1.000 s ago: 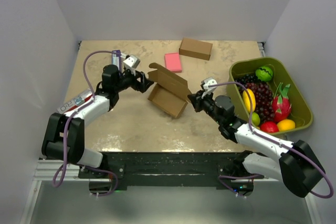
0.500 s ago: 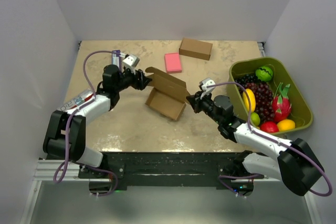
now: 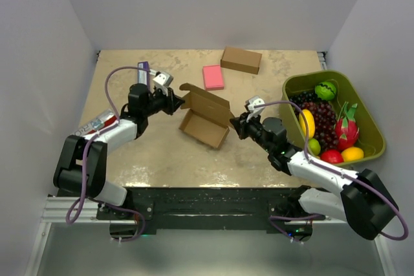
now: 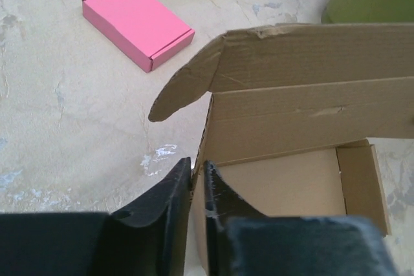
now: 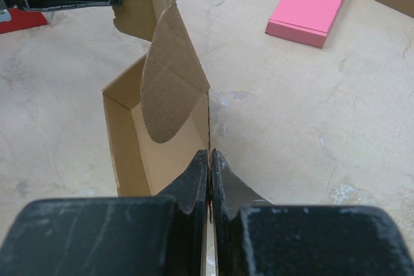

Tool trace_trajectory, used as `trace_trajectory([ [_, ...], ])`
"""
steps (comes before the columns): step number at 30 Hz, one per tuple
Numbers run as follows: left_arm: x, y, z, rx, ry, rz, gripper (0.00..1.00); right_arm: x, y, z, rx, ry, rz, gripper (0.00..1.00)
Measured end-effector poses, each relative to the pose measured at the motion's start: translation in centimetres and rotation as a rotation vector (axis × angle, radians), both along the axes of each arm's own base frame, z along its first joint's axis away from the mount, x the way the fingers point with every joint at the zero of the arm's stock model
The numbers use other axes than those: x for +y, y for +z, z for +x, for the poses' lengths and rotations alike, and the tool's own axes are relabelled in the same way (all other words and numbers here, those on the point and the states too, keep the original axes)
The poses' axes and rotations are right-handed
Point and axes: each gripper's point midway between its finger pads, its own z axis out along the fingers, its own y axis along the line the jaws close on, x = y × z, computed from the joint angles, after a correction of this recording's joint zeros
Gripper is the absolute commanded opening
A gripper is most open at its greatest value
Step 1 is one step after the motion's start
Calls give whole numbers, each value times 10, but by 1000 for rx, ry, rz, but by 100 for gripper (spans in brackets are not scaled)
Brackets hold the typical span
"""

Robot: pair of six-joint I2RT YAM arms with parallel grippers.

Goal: Fold the paper box

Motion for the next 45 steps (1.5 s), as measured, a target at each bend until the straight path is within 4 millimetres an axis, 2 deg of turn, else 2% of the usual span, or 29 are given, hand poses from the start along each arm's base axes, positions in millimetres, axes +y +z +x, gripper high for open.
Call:
trace_trajectory([
  [1,-1,-2,-1,4,-2,1,6,0,-2,0,4,-2,-3,0],
  [4,-6,-3,-5,7,-14,2,0,-3,-6,3,11,-21,-12,0],
  [9,-19,-7,-9,8,-3,23,0,-11,-13,13,35,-95,-31,0],
  [15,-34,-25,-21,49,63,31,0,-31,-26,23,79,-248,-37,0],
  [22,-38,-30,-30,66,157,-90,0,-35,-35,32,123,-385,-10,0],
  [28,-44,-39,-42,90,208,-133,0,-34,-48,28,149,-467,-12,1],
  [36,-49,-39,-50,69,246,-168,0,-36,-46,24,148,-547,27,0],
  [45,-59,-39,-72,27,283,-186,0,-36,-46,15,135,-607,27,1],
])
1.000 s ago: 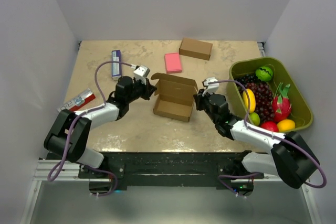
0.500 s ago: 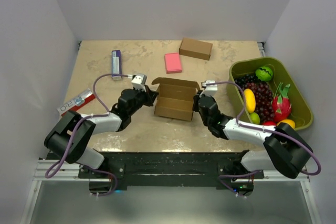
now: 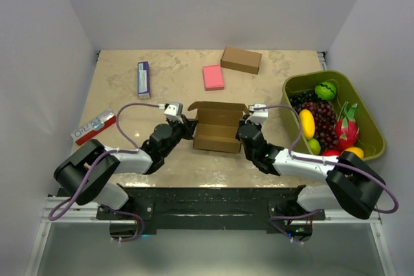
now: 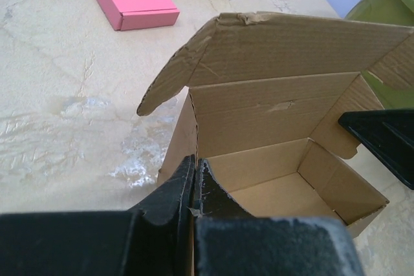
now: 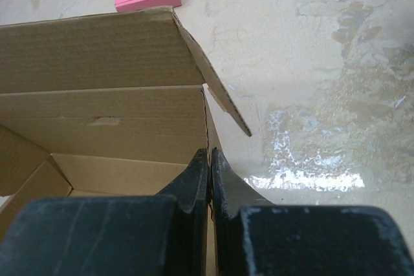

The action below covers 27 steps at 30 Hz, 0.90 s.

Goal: Fold the paper box

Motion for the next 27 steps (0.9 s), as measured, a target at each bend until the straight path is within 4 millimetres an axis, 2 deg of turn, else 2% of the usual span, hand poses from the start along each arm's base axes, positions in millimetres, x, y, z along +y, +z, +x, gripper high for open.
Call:
trace_trajectory([
  [10,-7,-1,-25,-17,15,-44,0,-8,-7,-32,8,-8,30,7],
  [18,-14,-2,-47,-20,5,-65,0,-15,-5,-48,15,-12,66,12],
  [23,-16,-3,-58,-26,13,-64,0,-12,-5,-55,26,0,88,27],
  [27,-19,-4,-68,-32,17,-62,0,-8,-3,-63,35,19,108,29],
])
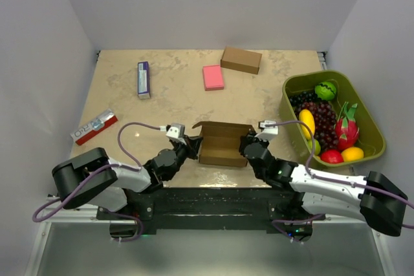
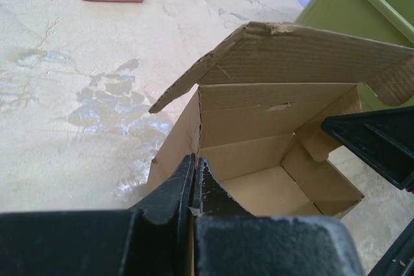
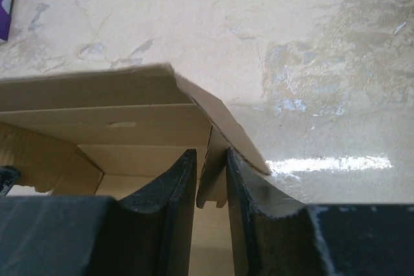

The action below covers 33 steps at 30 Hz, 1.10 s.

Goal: Fold the paper box

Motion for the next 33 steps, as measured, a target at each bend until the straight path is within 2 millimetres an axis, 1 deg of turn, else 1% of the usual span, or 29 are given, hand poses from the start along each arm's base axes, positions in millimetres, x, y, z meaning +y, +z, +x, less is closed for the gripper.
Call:
trace_trajectory([
  [5,0,-2,-11,-7,3,-4,0,-1,0,-8,10,5,29,30],
  [10,-5,-6,-21,-3,-13,6,0,-5,-2,-13,25,1,46,38],
  [16,-8,-10,-28,15,-22,3,0,-11,-2,-20,42,2,64,39],
  [19,-10,-11,-30,22,-27,-4,0,-15,-7,-25,56,4,70,40],
  [22,-13,-11,-32,28,-33,-16,0,-18,-16,-29,78,8,65,40],
  [25,-16,-11,-34,30,-43,-22,0,-21,-29,-33,102,9,50,37],
  [27,-20,-11,-36,31,-51,-23,0,-22,-36,-35,118,14,40,33],
  [29,-23,-11,-37,32,-59,-23,0,-22,-40,-36,130,16,29,30],
  [30,-24,-11,-38,32,-62,-23,0,-22,-43,-36,136,15,21,27],
  [32,-25,-11,-38,33,-64,-23,0,-22,-47,-36,145,15,9,24],
  [33,-25,-11,-38,33,-64,-23,0,-22,-48,-36,148,14,7,22],
])
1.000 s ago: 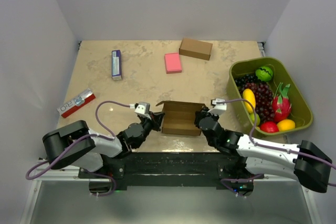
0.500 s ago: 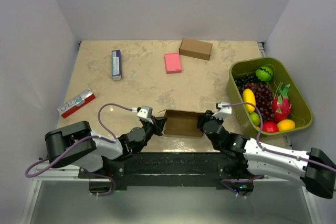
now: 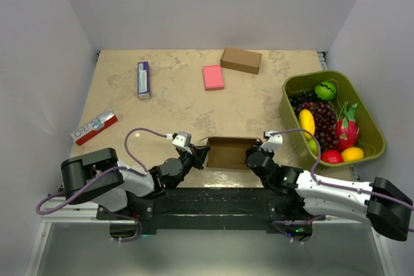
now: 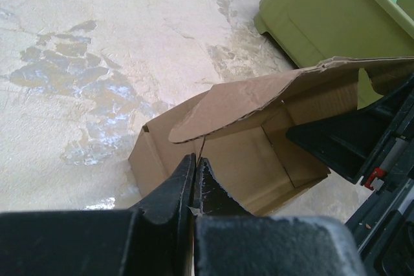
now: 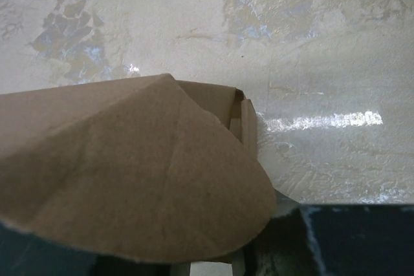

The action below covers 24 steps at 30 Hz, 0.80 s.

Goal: Fold the paper box

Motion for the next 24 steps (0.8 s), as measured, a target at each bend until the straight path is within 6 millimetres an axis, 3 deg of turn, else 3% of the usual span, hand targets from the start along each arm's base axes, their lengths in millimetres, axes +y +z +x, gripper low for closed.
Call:
trace_trajectory([
  [12,-5,-14,-5,32,-30,17,0,1,-4,3,-3,-9,-7,16],
  [13,-5,-15,-6,33,-30,18,0,1,-4,3,-3,-9,-8,18],
  [18,-2,-25,-7,50,-30,63,0,3,-5,1,4,0,-5,48],
  [24,-1,-33,-4,57,-1,136,0,9,2,-6,19,53,32,59],
])
